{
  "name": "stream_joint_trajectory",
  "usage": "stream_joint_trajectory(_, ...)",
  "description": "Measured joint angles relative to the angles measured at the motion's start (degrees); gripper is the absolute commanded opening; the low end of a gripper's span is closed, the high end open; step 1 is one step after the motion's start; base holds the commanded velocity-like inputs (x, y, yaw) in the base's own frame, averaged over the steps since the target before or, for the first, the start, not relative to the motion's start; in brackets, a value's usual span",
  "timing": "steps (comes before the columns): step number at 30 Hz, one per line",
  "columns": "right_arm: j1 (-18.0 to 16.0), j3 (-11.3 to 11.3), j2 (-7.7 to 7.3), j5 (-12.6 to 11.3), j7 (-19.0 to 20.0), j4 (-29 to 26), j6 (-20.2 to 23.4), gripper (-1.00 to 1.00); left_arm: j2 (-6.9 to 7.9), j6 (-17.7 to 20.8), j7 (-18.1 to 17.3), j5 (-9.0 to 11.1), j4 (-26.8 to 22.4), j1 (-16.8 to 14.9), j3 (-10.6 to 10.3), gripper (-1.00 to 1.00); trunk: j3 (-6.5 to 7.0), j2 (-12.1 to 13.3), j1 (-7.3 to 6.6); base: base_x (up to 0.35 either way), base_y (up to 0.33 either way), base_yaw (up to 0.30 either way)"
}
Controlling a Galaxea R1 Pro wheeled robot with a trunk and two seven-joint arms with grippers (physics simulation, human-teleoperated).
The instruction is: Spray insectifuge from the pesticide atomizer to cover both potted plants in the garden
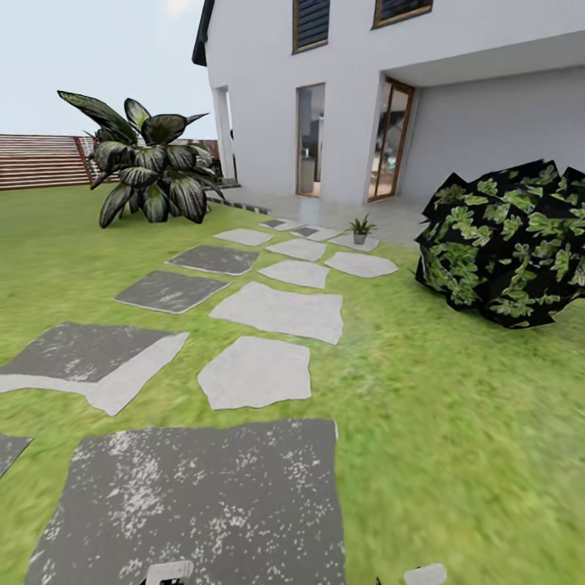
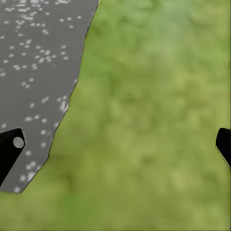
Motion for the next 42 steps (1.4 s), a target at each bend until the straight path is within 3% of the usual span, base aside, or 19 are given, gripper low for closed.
stream_joint_trajectory(42,0.00,0.08,-0.05,0.03,0.00,0.05,0.01,1.00,0.00,0.00,0.00,-0.02,-0.01,0.00,0.00,-1.00,0.00,0.00,0.00,0.336,0.000,0.000)
